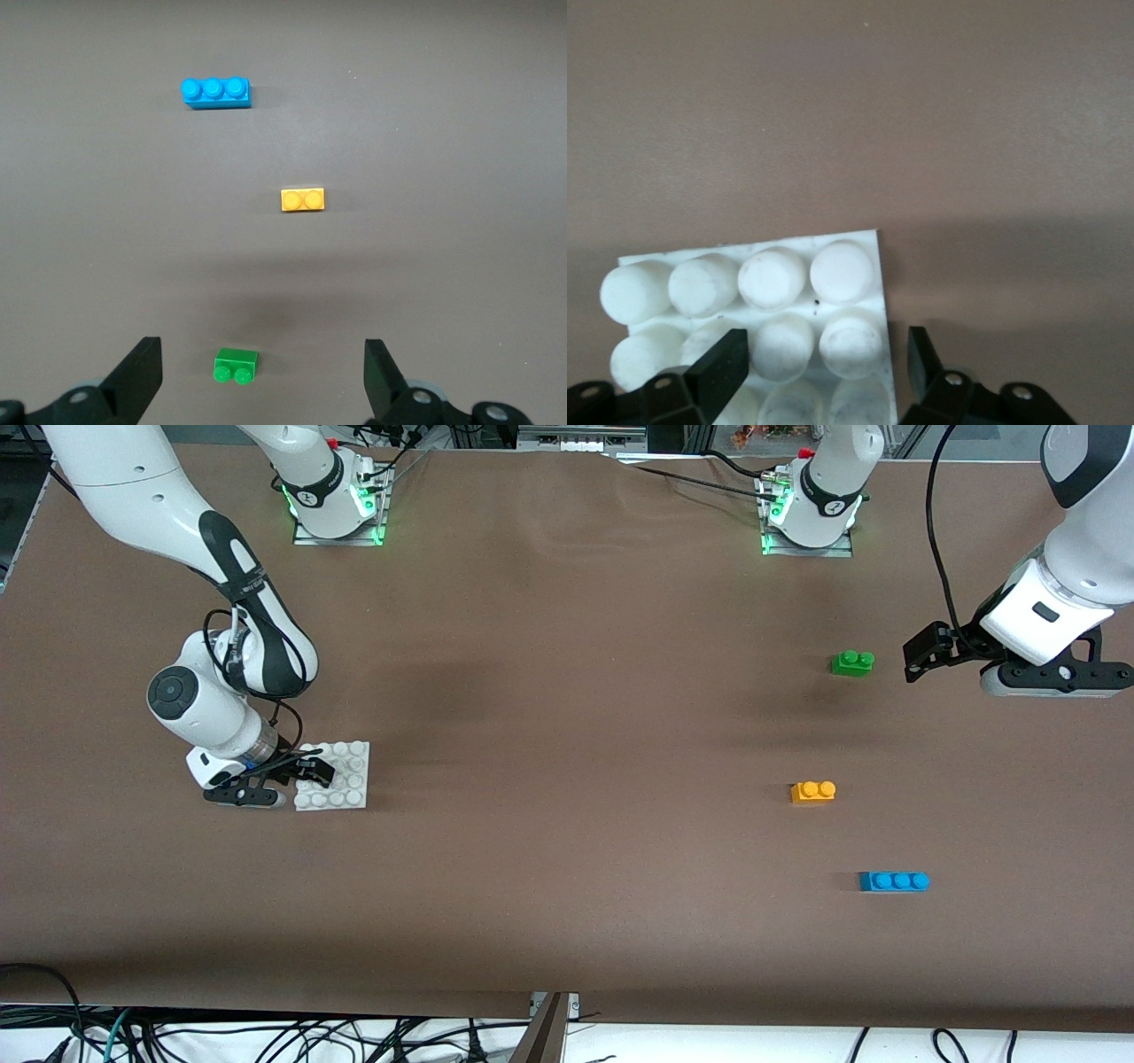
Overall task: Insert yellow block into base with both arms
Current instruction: 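Close the right gripper on the edge of the white plate, then slide the white plate with the right gripper toward the table center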
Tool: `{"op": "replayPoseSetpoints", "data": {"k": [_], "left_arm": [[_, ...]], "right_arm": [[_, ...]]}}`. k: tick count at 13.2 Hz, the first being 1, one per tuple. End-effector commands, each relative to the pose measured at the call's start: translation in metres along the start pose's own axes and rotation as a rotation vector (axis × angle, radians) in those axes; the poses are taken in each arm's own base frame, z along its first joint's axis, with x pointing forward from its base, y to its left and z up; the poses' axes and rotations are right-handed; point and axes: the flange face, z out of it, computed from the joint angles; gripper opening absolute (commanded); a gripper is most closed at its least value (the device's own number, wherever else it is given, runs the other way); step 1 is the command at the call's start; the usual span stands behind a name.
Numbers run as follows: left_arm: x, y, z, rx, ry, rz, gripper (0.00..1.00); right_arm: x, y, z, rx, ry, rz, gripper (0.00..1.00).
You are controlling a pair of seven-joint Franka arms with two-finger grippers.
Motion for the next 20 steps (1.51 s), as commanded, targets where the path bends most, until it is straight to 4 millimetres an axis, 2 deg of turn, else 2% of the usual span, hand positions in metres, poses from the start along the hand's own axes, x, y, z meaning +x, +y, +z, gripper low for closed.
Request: {"op": "replayPoseSetpoints", "data": {"k": [1,7,12,20], "left_arm": [[0.002,0.001,-0.006,-0.029,-0.007,0.012,1.00],[0.002,0.001,-0.006,-0.029,-0.007,0.012,1.00],[0.002,0.001,-0.005,-0.029,-0.008,0.012,1.00],[0.002,0.001,-0.005,-0.029,-0.008,0.012,1.00]], "right_arm": [[0.000,-0.007,0.007,0.015,0.020,-0.007,0.79],[-0.002,-0.022,0.009,0.027,0.017,-0.006,0.77],[-0.008,-0.066,0.008,0.048,0.029,0.026,0.77],[-0.025,-0.149,0.023,0.075,0.040,0.134,0.77]]}}
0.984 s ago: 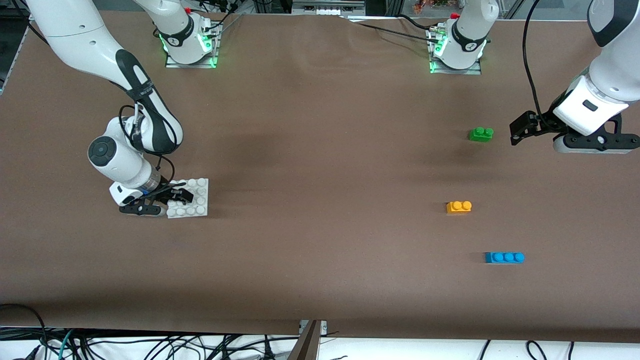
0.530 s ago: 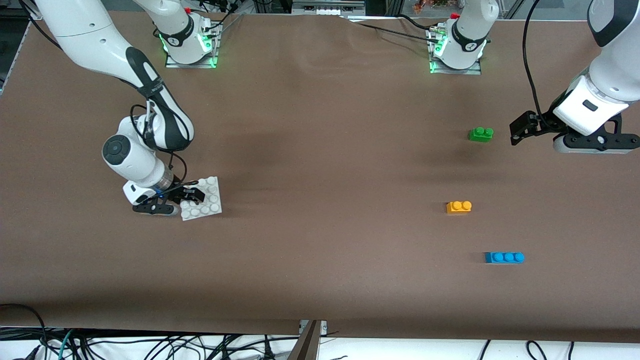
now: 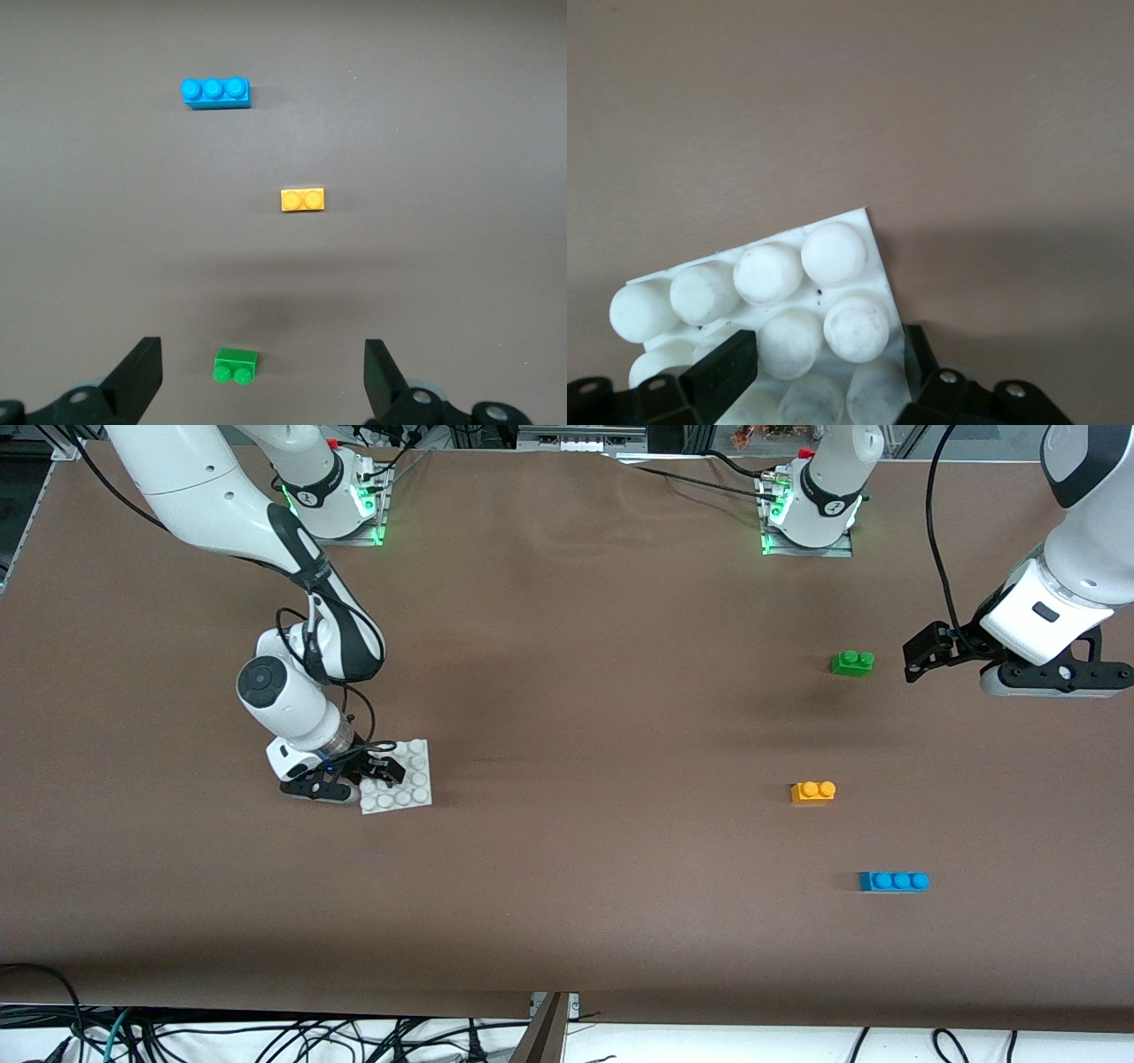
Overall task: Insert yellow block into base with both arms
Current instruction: 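Slide the white plate with the right gripper toward the table center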
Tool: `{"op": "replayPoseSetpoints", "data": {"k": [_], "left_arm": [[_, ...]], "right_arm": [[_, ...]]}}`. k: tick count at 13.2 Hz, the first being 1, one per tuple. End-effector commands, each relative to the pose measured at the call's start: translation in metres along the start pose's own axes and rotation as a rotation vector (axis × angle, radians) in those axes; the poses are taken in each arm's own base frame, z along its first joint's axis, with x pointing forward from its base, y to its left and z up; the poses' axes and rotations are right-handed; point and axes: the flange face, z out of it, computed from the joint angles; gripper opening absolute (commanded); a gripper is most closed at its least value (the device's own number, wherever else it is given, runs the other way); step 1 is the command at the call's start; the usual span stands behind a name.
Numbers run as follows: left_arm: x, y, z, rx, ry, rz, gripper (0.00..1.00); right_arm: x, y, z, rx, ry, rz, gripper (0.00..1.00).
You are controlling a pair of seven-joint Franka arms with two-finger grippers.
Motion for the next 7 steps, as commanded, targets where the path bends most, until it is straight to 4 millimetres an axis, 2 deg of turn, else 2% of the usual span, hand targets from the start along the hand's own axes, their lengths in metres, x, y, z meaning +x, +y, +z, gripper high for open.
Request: {"op": "replayPoseSetpoints", "data": {"k": [1,5,7], "left_arm": [[0.002,0.001,-0.005,-0.029,-0.009,0.012,1.00],[0.002,0.001,-0.005,-0.029,-0.009,0.012,1.00],[0.002,0.001,-0.005,-0.029,-0.009,0.012,1.00]], "right_arm": [[-0.006,-0.027,0.012,0.014,0.000,0.054,0.77],[-0.017,-0.061,0.013,0.026,0.002,0.048,0.77],[-0.018,-0.072,0.012,0.032,0.006,0.053,0.77]]}}
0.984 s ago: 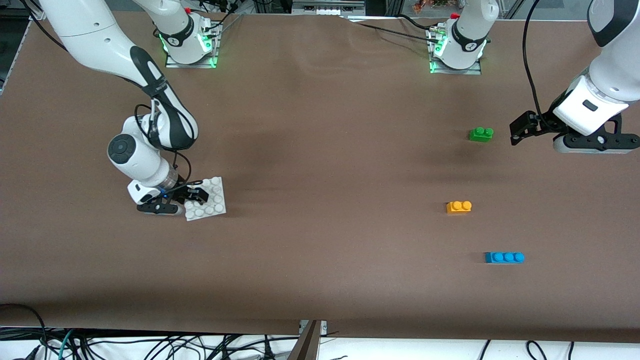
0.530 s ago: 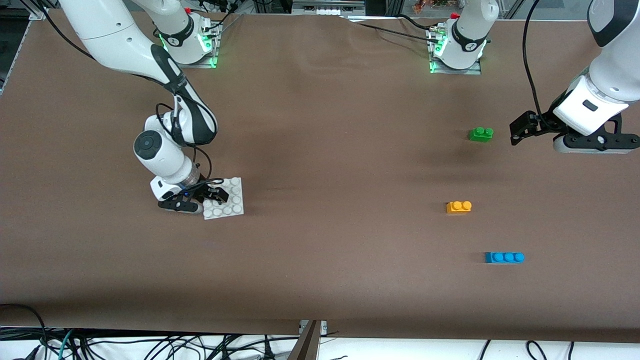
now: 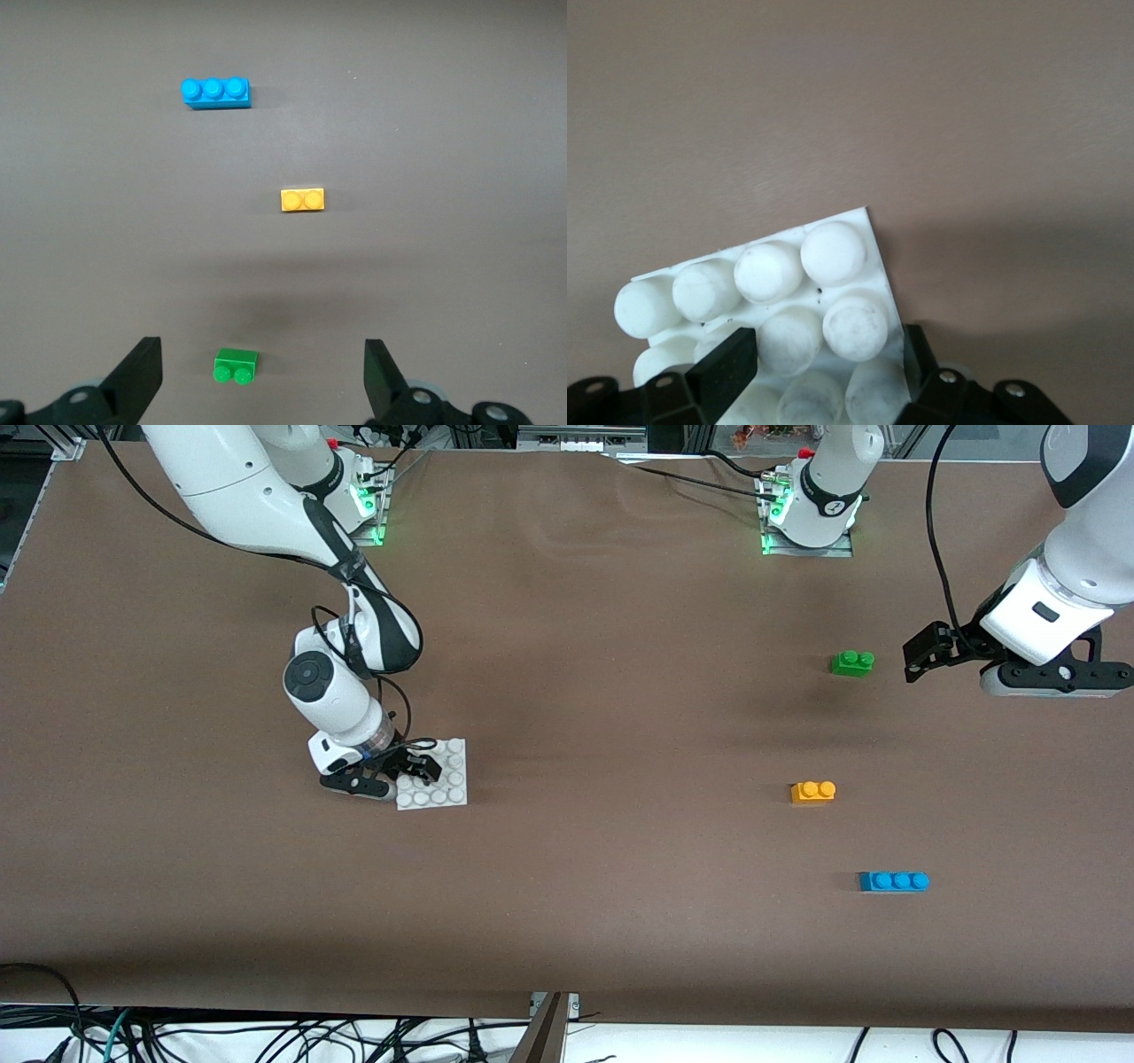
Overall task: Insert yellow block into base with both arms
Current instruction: 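Slide the white plate with the right gripper toward the table center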
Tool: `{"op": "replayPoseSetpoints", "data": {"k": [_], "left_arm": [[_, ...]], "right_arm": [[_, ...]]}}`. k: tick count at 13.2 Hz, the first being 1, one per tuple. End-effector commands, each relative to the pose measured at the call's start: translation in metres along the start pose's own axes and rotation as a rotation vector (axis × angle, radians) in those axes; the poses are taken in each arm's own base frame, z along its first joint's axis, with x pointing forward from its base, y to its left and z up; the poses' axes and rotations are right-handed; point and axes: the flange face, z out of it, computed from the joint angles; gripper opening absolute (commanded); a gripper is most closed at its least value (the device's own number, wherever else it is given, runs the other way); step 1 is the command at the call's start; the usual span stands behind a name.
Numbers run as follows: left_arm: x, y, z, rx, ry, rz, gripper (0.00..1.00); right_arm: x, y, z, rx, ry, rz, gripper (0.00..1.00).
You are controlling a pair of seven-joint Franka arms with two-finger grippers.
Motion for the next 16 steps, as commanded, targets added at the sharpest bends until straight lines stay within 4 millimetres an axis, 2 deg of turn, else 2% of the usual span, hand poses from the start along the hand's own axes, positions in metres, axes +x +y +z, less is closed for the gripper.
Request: {"op": "replayPoseSetpoints", "data": {"k": [1,6,13,16], "left_arm": [[0.002,0.001,-0.005,-0.029,-0.009,0.012,1.00],[0.002,0.001,-0.005,-0.029,-0.009,0.010,1.00],[0.002,0.001,-0.005,-0.029,-0.009,0.012,1.00],[0.002,0.001,-0.005,-0.029,-0.009,0.012,1.00]], "right_arm": [[-0.005,-0.024,0.012,0.012,0.004,0.000,0.77],[-0.028,-0.074,0.014,0.033,0.003,0.032,0.77],[-0.065,-0.140,0.033,0.020,0.028,0.073,0.77],[-0.077,-0.171,0.030,0.018,0.018,0.097,0.77]]}}
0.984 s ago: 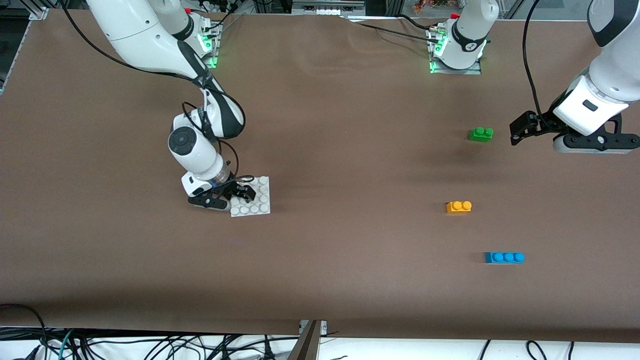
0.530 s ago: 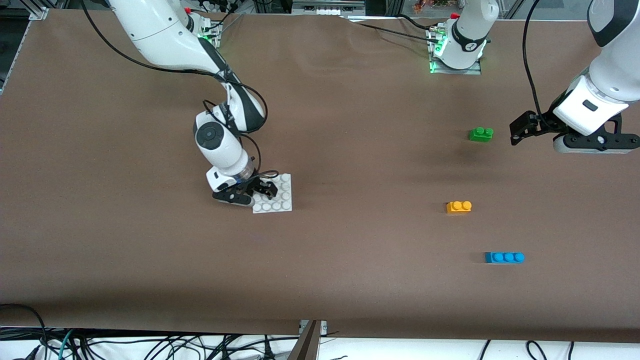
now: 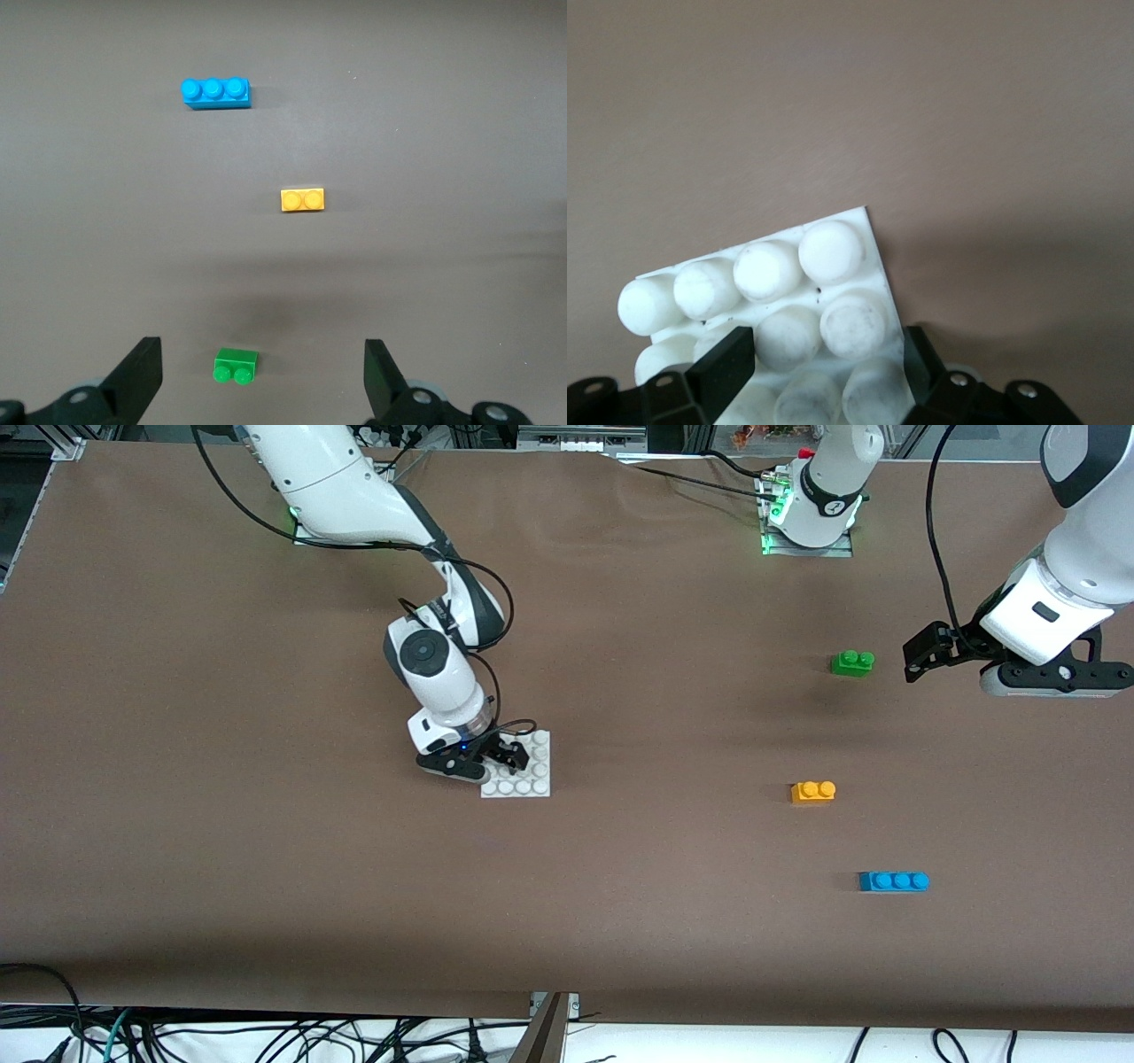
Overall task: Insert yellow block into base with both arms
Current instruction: 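Slide the white plate with the right gripper toward the table center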
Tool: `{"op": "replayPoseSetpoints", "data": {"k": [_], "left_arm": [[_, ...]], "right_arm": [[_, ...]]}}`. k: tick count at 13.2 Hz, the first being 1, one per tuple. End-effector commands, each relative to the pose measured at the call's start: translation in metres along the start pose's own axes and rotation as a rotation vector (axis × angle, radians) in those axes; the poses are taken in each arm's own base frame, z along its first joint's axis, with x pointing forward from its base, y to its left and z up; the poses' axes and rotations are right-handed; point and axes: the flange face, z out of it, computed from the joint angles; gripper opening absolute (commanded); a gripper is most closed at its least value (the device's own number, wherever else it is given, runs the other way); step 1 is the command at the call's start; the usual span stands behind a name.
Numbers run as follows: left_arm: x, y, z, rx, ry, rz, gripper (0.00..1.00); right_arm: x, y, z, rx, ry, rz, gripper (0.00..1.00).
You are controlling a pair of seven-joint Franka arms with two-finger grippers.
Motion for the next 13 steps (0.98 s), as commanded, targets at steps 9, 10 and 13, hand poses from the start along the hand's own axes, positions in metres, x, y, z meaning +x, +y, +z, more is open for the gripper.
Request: {"op": "replayPoseSetpoints", "data": {"k": [9,10,13], "left_arm": [[0.002,0.001,-0.005,-0.029,-0.009,0.010,1.00],[0.003,0.000,-0.005,-0.029,-0.007,0.010,1.00],[0.004,-0.004,-0.005,-0.030,-0.006,0.008,1.00]], "right_arm": [[-0.068,-0.099,0.014,-0.018,-0.009,0.052,0.77],[-0.068,-0.101,0.013,-0.013,-0.007,0.052,0.77],[-0.083,-0.112,0.012,-0.007,-0.011,0.063,0.77]]}}
